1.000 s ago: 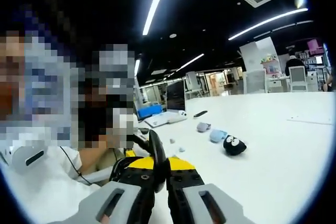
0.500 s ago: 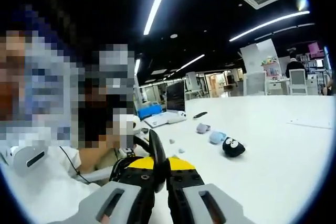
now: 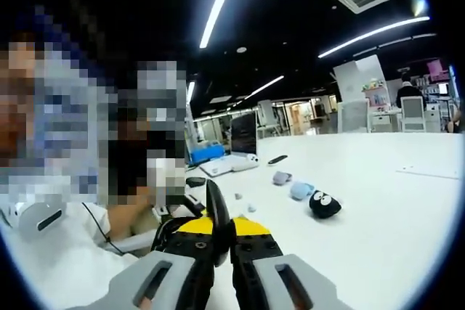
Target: Pick up the earbuds from the table and place the earbuds into the earbud case
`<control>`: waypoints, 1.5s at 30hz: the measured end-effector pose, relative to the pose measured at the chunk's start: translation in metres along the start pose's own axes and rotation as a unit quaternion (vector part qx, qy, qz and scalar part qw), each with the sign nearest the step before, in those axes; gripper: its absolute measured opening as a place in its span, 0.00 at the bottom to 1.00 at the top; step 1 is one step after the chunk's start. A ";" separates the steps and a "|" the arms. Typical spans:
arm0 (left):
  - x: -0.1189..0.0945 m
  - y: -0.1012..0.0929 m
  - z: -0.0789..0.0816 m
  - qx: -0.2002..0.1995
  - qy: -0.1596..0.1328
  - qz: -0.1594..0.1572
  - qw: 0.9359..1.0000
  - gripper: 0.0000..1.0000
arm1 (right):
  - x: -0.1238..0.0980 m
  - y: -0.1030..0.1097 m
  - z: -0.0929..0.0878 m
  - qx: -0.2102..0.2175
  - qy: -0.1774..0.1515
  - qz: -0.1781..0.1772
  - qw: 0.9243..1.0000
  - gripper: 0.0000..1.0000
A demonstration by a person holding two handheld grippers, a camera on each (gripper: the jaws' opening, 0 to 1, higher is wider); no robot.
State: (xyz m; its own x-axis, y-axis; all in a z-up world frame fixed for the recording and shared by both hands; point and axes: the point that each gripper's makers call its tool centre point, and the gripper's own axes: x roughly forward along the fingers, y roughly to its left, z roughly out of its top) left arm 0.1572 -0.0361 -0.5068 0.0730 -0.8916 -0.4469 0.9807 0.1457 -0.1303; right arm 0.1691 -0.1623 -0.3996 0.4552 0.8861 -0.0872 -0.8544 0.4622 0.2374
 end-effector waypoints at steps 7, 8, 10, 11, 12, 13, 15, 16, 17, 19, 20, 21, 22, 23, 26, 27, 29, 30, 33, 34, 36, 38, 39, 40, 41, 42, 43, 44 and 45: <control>-0.006 0.012 0.007 -0.003 -0.008 0.029 1.000 0.47 | 0.002 -0.001 -0.002 -0.003 0.004 -0.005 1.000 0.06; -0.006 0.024 0.010 0.003 -0.010 0.053 0.999 0.47 | 0.002 -0.001 -0.001 -0.011 0.004 -0.007 1.000 0.06; 0.000 0.029 0.014 0.009 -0.014 0.049 0.999 0.47 | 0.002 0.002 0.000 -0.017 0.004 -0.006 1.000 0.06; 0.004 0.029 0.015 0.009 -0.015 0.041 0.999 0.47 | 0.003 0.002 0.000 -0.018 0.003 -0.004 1.000 0.06; 0.008 0.028 0.015 0.011 -0.013 0.034 0.999 0.47 | 0.003 0.003 0.000 -0.018 0.003 -0.003 1.000 0.06; 0.012 0.027 0.014 0.020 -0.009 0.028 0.999 0.47 | 0.003 0.003 0.001 -0.019 0.003 -0.003 1.000 0.06; 0.018 0.026 0.012 0.028 -0.006 0.018 0.999 0.47 | 0.002 0.002 0.002 -0.021 0.001 -0.006 1.000 0.06; 0.020 0.024 0.012 0.030 -0.005 0.012 0.999 0.47 | 0.002 0.002 0.002 -0.020 0.000 -0.006 1.000 0.06; 0.021 0.022 0.011 0.033 -0.006 0.006 0.999 0.47 | 0.002 0.002 0.002 -0.019 -0.002 -0.004 1.000 0.06; 0.024 0.022 0.011 0.041 -0.011 0.003 0.999 0.46 | 0.002 0.002 0.002 -0.016 -0.002 -0.001 1.000 0.06; 0.026 0.023 0.011 0.042 -0.014 0.004 0.999 0.45 | 0.002 0.002 0.003 -0.016 -0.003 -0.002 1.000 0.06; 0.025 0.024 0.012 0.043 -0.017 0.008 0.999 0.44 | 0.002 0.001 0.003 -0.016 -0.003 -0.002 1.000 0.06; 0.025 0.025 0.011 0.043 -0.020 0.012 0.999 0.44 | 0.001 0.001 0.002 -0.017 -0.002 -0.003 1.000 0.06; 0.025 0.025 0.011 0.043 -0.023 0.016 0.999 0.43 | 0.001 0.001 0.002 -0.019 -0.001 -0.003 1.000 0.06; 0.024 0.017 0.009 0.062 -0.034 0.011 0.997 0.38 | 0.001 0.001 0.002 -0.019 0.001 -0.003 1.000 0.06; 0.024 0.015 0.009 0.066 -0.036 0.012 0.997 0.36 | 0.001 0.001 0.002 -0.018 0.001 -0.004 1.000 0.06; 0.023 0.013 0.008 0.066 -0.040 0.014 0.997 0.30 | 0.002 0.001 0.001 -0.017 0.001 -0.003 1.000 0.06; 0.023 0.013 0.008 0.069 -0.044 0.018 0.997 0.30 | 0.002 0.002 0.001 -0.016 0.002 -0.002 1.000 0.06; 0.021 0.014 0.006 0.071 -0.047 0.026 0.996 0.30 | 0.003 0.002 -0.001 -0.019 0.006 -0.004 1.000 0.06; 0.020 0.015 0.006 0.069 -0.047 0.028 0.996 0.28 | 0.003 0.002 -0.001 -0.018 0.006 -0.004 1.000 0.06; 0.019 0.015 0.006 0.061 -0.049 0.028 0.997 0.25 | 0.004 0.002 -0.001 -0.016 0.006 -0.002 1.000 0.06; 0.017 0.016 0.007 0.057 -0.056 0.029 0.996 0.25 | 0.004 0.002 -0.002 -0.018 0.008 -0.004 1.000 0.06; 0.017 0.016 0.007 0.055 -0.059 0.029 0.996 0.25 | 0.004 0.001 -0.002 -0.019 0.008 -0.005 1.000 0.06; 0.017 0.016 0.007 0.054 -0.060 0.029 0.996 0.25 | 0.004 0.001 -0.002 -0.019 0.008 -0.006 1.000 0.06; 0.016 0.016 0.007 0.052 -0.060 0.029 0.996 0.25 | 0.004 0.001 -0.002 -0.018 0.008 -0.006 1.000 0.06; 0.016 0.017 0.007 0.050 -0.060 0.029 0.996 0.24 | 0.004 0.001 -0.003 -0.017 0.008 -0.005 1.000 0.06; 0.015 0.017 0.007 0.050 -0.061 0.030 0.996 0.23 | 0.004 0.001 -0.003 -0.017 0.009 -0.005 1.000 0.06; 0.015 0.017 0.007 0.048 -0.062 0.029 0.996 0.20 | 0.003 0.000 -0.003 -0.018 0.009 -0.006 1.000 0.06; 0.013 0.016 0.008 0.046 -0.065 0.027 0.996 0.13 | 0.003 0.000 -0.002 -0.018 0.008 -0.006 1.000 0.06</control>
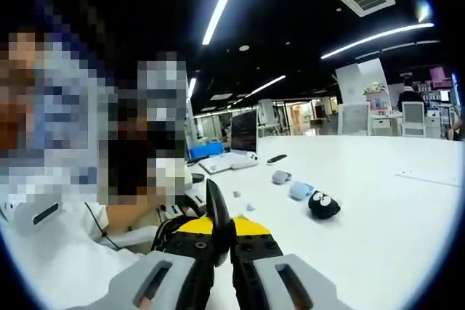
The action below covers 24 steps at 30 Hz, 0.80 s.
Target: Pick up the earbuds from the table and place the earbuds into the earbud case
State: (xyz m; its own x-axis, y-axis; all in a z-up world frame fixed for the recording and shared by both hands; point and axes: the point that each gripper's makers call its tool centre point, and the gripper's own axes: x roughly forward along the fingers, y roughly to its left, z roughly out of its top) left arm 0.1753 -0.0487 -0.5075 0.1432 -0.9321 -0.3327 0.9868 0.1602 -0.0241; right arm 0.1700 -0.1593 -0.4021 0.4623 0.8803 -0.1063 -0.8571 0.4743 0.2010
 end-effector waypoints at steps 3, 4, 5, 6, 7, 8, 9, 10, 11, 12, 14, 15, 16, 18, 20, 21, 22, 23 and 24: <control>-0.003 0.003 0.004 -0.012 -0.013 0.002 1.000 0.08 | 0.000 0.000 0.000 0.001 -0.001 0.002 1.000 0.06; -0.003 0.005 0.003 -0.013 -0.010 0.004 1.000 0.09 | 0.000 0.000 -0.001 0.000 0.001 0.001 1.000 0.06; -0.002 0.005 -0.001 -0.019 -0.001 0.002 1.000 0.09 | 0.001 -0.001 -0.001 -0.001 0.002 0.000 1.000 0.06; -0.002 0.005 -0.005 -0.030 0.009 -0.002 0.999 0.10 | 0.001 -0.001 -0.002 -0.001 0.003 -0.001 1.000 0.06; -0.001 0.007 -0.004 -0.031 0.005 -0.002 0.999 0.11 | 0.001 -0.001 -0.002 -0.001 0.004 -0.001 1.000 0.06; 0.001 0.003 -0.003 -0.051 0.003 -0.011 0.999 0.13 | 0.001 -0.002 -0.002 -0.001 0.005 -0.001 1.000 0.06; 0.001 0.004 -0.002 -0.059 0.003 -0.017 0.998 0.14 | 0.001 -0.002 -0.002 -0.001 0.005 -0.001 1.000 0.06; 0.001 0.004 -0.002 -0.067 0.002 -0.019 0.998 0.19 | 0.001 -0.002 -0.002 -0.001 0.005 -0.002 1.000 0.06; 0.001 0.007 0.000 -0.079 -0.001 -0.016 0.997 0.22 | 0.000 -0.002 -0.002 0.000 0.004 -0.002 1.000 0.06; 0.001 0.008 0.000 -0.085 -0.003 -0.015 0.996 0.23 | 0.000 -0.003 -0.001 0.000 0.004 -0.003 1.000 0.06; 0.001 0.012 0.001 -0.106 -0.008 -0.012 0.994 0.23 | 0.001 -0.003 -0.002 0.001 0.004 -0.003 1.000 0.06; 0.001 0.015 0.001 -0.117 -0.011 -0.011 0.993 0.23 | 0.001 -0.003 -0.002 0.002 0.004 -0.002 1.000 0.06; 0.001 0.015 0.001 -0.130 -0.012 -0.013 0.991 0.22 | 0.001 -0.003 -0.002 0.002 0.006 -0.004 1.000 0.06; -0.001 0.019 0.001 -0.160 -0.016 -0.010 0.987 0.19 | 0.001 -0.004 -0.003 0.002 0.007 -0.005 1.000 0.06; -0.002 0.021 0.000 -0.161 -0.013 -0.009 0.987 0.15 | 0.001 -0.003 -0.003 0.003 0.008 -0.004 1.000 0.06; -0.002 0.020 0.000 -0.162 -0.013 -0.010 0.987 0.13 | 0.001 -0.003 -0.003 0.003 0.008 -0.003 1.000 0.06; -0.003 0.020 0.000 -0.164 -0.013 -0.009 0.986 0.10 | 0.002 -0.003 -0.003 0.003 0.007 -0.003 1.000 0.06; -0.003 0.022 0.000 -0.165 -0.015 -0.007 0.986 0.08 | 0.002 -0.003 -0.003 0.003 0.007 -0.003 1.000 0.06; -0.004 0.022 0.002 -0.170 -0.019 -0.010 0.985 0.07 | 0.002 -0.003 -0.003 0.003 0.008 -0.003 1.000 0.06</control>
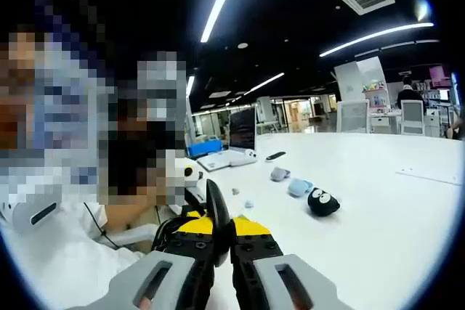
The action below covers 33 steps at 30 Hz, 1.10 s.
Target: Pick up the earbuds from the table and place the earbuds into the earbud case
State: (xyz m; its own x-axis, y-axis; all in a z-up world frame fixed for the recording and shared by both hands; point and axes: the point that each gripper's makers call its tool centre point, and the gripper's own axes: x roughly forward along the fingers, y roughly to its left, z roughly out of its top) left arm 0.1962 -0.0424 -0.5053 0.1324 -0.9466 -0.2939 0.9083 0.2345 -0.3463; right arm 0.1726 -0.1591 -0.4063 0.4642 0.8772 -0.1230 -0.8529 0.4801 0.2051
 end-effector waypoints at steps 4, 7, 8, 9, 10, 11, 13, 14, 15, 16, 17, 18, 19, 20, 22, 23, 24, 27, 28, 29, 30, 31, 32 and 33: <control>-0.001 0.000 0.001 -0.011 -0.003 0.000 1.000 0.06 | 0.000 0.001 -0.001 -0.002 0.001 0.001 1.000 0.06; -0.002 0.001 0.001 -0.020 -0.003 0.000 1.000 0.06 | 0.001 0.003 -0.001 -0.004 0.002 0.002 1.000 0.06; -0.003 0.001 0.001 -0.024 -0.003 0.001 1.000 0.06 | 0.001 0.004 -0.001 -0.005 0.002 0.002 1.000 0.06; -0.003 0.001 0.002 -0.029 -0.004 0.002 1.000 0.06 | 0.002 0.004 -0.002 -0.005 0.002 0.003 1.000 0.06; -0.005 -0.001 0.004 -0.035 -0.006 -0.001 0.999 0.06 | 0.002 0.004 -0.002 -0.006 0.002 0.003 1.000 0.06; -0.006 -0.004 0.007 -0.039 -0.009 -0.006 0.999 0.06 | 0.002 0.004 -0.002 -0.007 0.003 0.003 1.000 0.06; -0.008 -0.011 0.013 -0.038 -0.010 -0.013 0.999 0.06 | 0.003 0.004 -0.002 -0.010 0.005 0.002 1.000 0.06; -0.009 -0.014 0.017 -0.038 -0.010 -0.017 0.999 0.06 | 0.003 0.003 -0.003 -0.012 0.008 -0.001 1.000 0.06; -0.009 -0.018 0.020 -0.037 -0.009 -0.020 0.999 0.06 | 0.004 0.003 -0.004 -0.014 0.011 -0.003 1.000 0.06; -0.010 -0.022 0.025 -0.041 -0.005 -0.027 0.999 0.06 | 0.005 0.001 -0.006 -0.018 0.017 -0.010 1.000 0.06; -0.010 -0.027 0.028 -0.049 0.000 -0.031 0.998 0.06 | 0.005 -0.001 -0.008 -0.022 0.022 -0.018 0.999 0.06; -0.010 -0.030 0.031 -0.057 0.003 -0.033 0.998 0.06 | 0.006 -0.004 -0.009 -0.027 0.027 -0.026 0.999 0.06; -0.008 -0.033 0.034 -0.088 0.011 -0.029 0.996 0.06 | 0.007 -0.004 -0.009 -0.032 0.029 -0.031 0.999 0.06; -0.007 -0.036 0.036 -0.102 0.019 -0.033 0.994 0.06 | 0.009 -0.004 -0.008 -0.032 0.028 -0.033 0.999 0.06; -0.003 -0.043 0.041 -0.115 0.030 -0.046 0.992 0.06 | 0.011 -0.004 -0.005 -0.038 0.025 -0.038 0.998 0.06; -0.001 -0.044 0.043 -0.118 0.035 -0.045 0.991 0.06 | 0.012 -0.004 -0.003 -0.050 0.022 -0.042 0.998 0.06; 0.001 -0.046 0.045 -0.117 0.044 -0.045 0.991 0.06 | 0.013 -0.005 -0.002 -0.063 0.023 -0.051 0.996 0.06; 0.007 -0.052 0.048 -0.110 0.077 -0.049 0.990 0.06 | 0.017 -0.009 -0.003 -0.101 0.036 -0.075 0.991 0.06; 0.008 -0.052 0.047 -0.099 0.090 -0.042 0.990 0.06 | 0.019 -0.007 -0.003 -0.100 0.037 -0.076 0.991 0.06; 0.010 -0.051 0.048 -0.092 0.099 -0.035 0.990 0.06 | 0.020 -0.007 -0.003 -0.102 0.040 -0.080 0.991 0.06; 0.013 -0.054 0.050 -0.090 0.105 -0.035 0.990 0.06 | 0.021 -0.007 -0.003 -0.112 0.043 -0.085 0.989 0.06; 0.016 -0.055 0.051 -0.091 0.110 -0.037 0.989 0.06 | 0.021 -0.007 -0.002 -0.116 0.045 -0.090 0.988 0.06; 0.018 -0.058 0.051 -0.091 0.117 -0.038 0.988 0.06 | 0.021 -0.008 -0.002 -0.122 0.049 -0.098 0.987 0.06; 0.021 -0.059 0.050 -0.088 0.126 -0.037 0.987 0.06 | 0.021 -0.010 -0.002 -0.133 0.054 -0.106 0.984 0.06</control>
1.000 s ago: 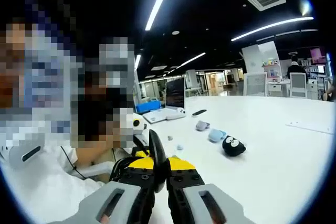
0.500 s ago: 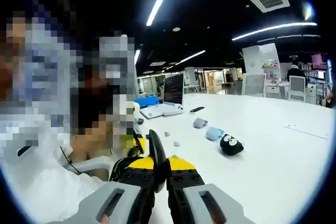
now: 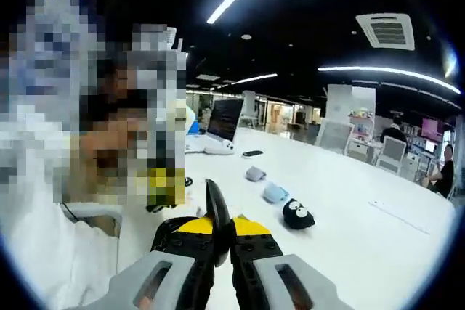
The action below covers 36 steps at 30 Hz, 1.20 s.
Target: Pick up the earbuds from the table and place the earbuds into the earbud case
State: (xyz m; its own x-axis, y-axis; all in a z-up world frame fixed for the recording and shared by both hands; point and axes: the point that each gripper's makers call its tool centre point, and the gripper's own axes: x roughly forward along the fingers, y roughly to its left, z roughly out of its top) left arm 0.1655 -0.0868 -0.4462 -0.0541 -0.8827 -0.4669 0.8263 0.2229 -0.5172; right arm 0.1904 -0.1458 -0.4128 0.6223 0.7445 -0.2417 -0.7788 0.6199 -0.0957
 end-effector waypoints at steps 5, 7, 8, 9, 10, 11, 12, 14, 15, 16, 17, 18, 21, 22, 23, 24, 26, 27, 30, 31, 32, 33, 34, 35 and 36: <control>0.012 0.003 0.003 0.004 0.028 0.017 0.999 0.06 | 0.001 0.002 0.001 -0.025 0.012 -0.017 0.999 0.06; 0.016 0.008 0.001 -0.003 0.041 0.025 0.999 0.06 | 0.000 0.003 0.003 -0.032 0.011 -0.020 0.999 0.06; 0.018 0.009 0.000 -0.007 0.046 0.023 0.999 0.06 | 0.000 0.003 0.003 -0.038 0.014 -0.024 0.999 0.06; 0.020 0.011 0.001 -0.013 0.048 0.024 0.998 0.06 | -0.001 0.002 0.001 -0.049 0.021 -0.032 0.998 0.06; 0.021 0.010 0.002 -0.015 0.050 0.024 0.998 0.06 | -0.001 0.004 0.002 -0.053 0.019 -0.035 0.998 0.06; 0.021 0.009 0.004 -0.015 0.052 0.024 0.998 0.06 | 0.000 0.004 0.002 -0.056 0.020 -0.034 0.998 0.06; 0.021 0.009 0.005 -0.015 0.052 0.024 0.998 0.07 | 0.000 0.006 0.003 -0.058 0.019 -0.032 0.998 0.06; 0.021 0.012 0.007 -0.015 0.055 0.029 0.998 0.07 | 0.000 0.006 0.005 -0.069 0.021 -0.037 0.997 0.06; 0.021 0.013 0.007 -0.015 0.057 0.034 0.998 0.07 | 0.000 0.006 0.005 -0.077 0.024 -0.044 0.996 0.06; 0.021 0.015 0.007 -0.015 0.060 0.038 0.997 0.07 | 0.001 0.005 0.006 -0.086 0.027 -0.051 0.995 0.06; 0.021 0.018 0.006 -0.015 0.063 0.045 0.997 0.07 | 0.001 0.005 0.006 -0.090 0.031 -0.055 0.994 0.06; 0.023 0.018 0.003 -0.015 0.065 0.049 0.997 0.07 | 0.002 0.004 0.006 -0.102 0.037 -0.064 0.992 0.06; 0.025 0.022 0.001 -0.027 0.067 0.054 0.996 0.07 | 0.005 0.006 0.005 -0.124 0.054 -0.081 0.987 0.06; 0.026 0.022 0.001 -0.031 0.065 0.051 0.996 0.07 | 0.006 0.008 0.004 -0.127 0.058 -0.082 0.987 0.06; 0.026 0.023 0.002 -0.033 0.065 0.051 0.996 0.07 | 0.007 0.008 0.004 -0.127 0.060 -0.083 0.987 0.06; 0.028 0.023 0.001 -0.034 0.065 0.054 0.996 0.07 | 0.008 0.009 0.004 -0.124 0.061 -0.085 0.987 0.06; 0.029 0.026 -0.001 -0.037 0.069 0.056 0.995 0.07 | 0.010 0.008 0.000 -0.121 0.068 -0.089 0.986 0.06; 0.030 0.028 -0.002 -0.039 0.072 0.060 0.995 0.07 | 0.012 0.007 -0.003 -0.119 0.072 -0.090 0.986 0.06; 0.033 0.035 -0.005 -0.039 0.081 0.066 0.994 0.07 | 0.013 0.004 -0.009 -0.112 0.080 -0.088 0.987 0.06; 0.033 0.035 -0.006 -0.035 0.084 0.066 0.994 0.07 | 0.013 0.004 -0.009 -0.111 0.081 -0.088 0.987 0.06; 0.033 0.035 -0.007 -0.034 0.084 0.067 0.994 0.07 | 0.013 0.004 -0.010 -0.110 0.082 -0.089 0.987 0.06; 0.033 0.036 -0.006 -0.035 0.083 0.066 0.994 0.07 | 0.013 0.004 -0.010 -0.109 0.083 -0.090 0.986 0.06; 0.033 0.036 -0.007 -0.035 0.081 0.066 0.994 0.07 | 0.013 0.003 -0.010 -0.109 0.083 -0.091 0.986 0.06; 0.033 0.036 -0.006 -0.034 0.080 0.065 0.994 0.07 | 0.013 0.004 -0.010 -0.109 0.083 -0.091 0.986 0.06; 0.033 0.035 -0.006 -0.033 0.078 0.066 0.994 0.08 | 0.013 0.003 -0.010 -0.107 0.082 -0.092 0.987 0.06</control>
State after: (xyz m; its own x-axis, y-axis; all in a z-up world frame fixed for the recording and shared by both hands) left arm 0.1897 -0.1054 -0.4840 -0.0377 -0.7705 -0.6363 0.7931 0.3643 -0.4881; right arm 0.1947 -0.1368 -0.4261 0.7469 0.5635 -0.3531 -0.6640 0.6605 -0.3504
